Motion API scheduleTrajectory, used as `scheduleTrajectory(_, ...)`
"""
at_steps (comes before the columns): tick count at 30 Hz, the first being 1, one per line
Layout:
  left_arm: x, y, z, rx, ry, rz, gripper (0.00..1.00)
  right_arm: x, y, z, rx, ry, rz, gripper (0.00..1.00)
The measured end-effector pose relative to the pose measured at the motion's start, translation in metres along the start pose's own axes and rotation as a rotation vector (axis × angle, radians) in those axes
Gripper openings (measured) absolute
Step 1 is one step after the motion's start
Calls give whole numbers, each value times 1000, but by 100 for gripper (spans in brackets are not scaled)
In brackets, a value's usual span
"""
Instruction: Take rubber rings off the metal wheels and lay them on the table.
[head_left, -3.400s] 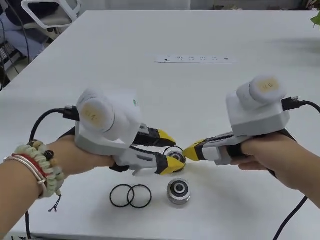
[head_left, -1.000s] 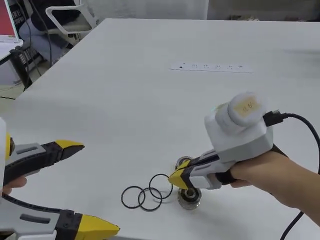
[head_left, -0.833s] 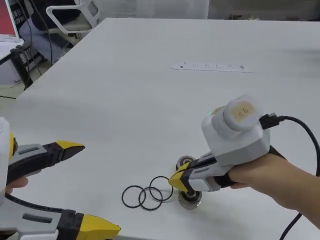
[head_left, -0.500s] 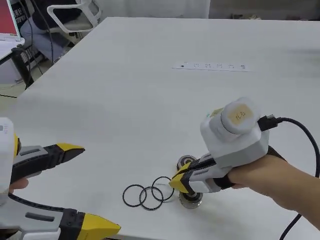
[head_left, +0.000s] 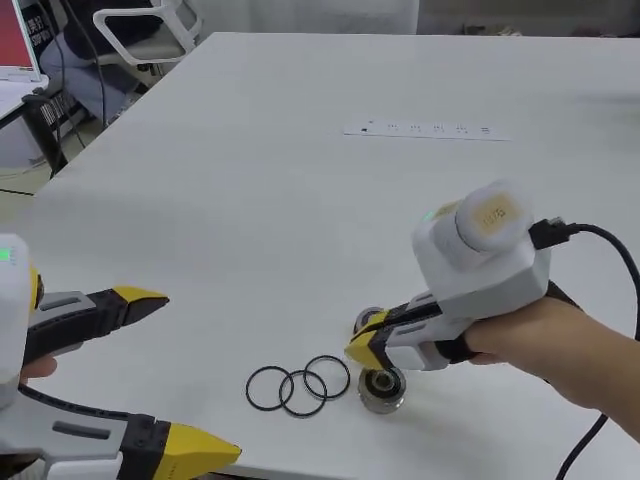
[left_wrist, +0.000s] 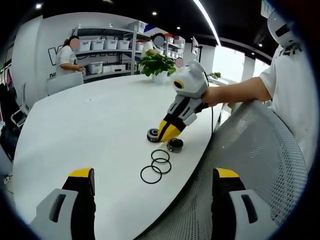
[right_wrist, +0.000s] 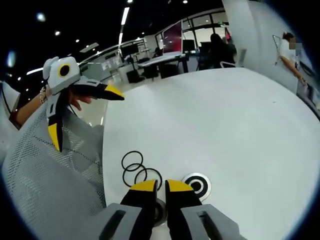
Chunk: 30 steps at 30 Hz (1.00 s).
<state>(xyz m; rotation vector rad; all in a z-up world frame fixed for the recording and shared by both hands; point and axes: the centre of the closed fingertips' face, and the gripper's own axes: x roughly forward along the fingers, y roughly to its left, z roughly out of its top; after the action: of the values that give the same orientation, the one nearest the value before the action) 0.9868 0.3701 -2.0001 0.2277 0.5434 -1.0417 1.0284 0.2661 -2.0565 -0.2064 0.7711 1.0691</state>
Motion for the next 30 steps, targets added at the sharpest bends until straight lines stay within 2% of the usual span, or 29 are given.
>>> scheduleTrajectory(8,0,2,-1,-6,-4,3,96,-13,-12,13,26,-75,-33,5)
scheduleTrajectory(13,-1,2,-1,-9,-3,4,96,-19,-24,9,38,-81,-69,6)
scheduleTrajectory(17,-1,2,-1,-9,-8,3,96,-27,-36,8,78,-106,-96,7)
scheduleTrajectory(20,-3,2,4,-13,-38,-4,96,-30,-44,2,88,-97,-124,8)
scheduleTrajectory(23,-4,1,10,0,-59,-8,95,-31,-49,-4,101,-91,-132,7)
scheduleTrajectory(24,-4,-5,17,-3,-94,-37,96,-32,-49,-5,106,-95,-129,7)
scheduleTrajectory(25,-5,-8,21,-16,-112,-50,96,-32,-48,-4,112,-102,-123,7)
scheduleTrajectory(30,-8,-6,35,7,-129,-41,95,-32,-50,-8,103,-97,-122,9)
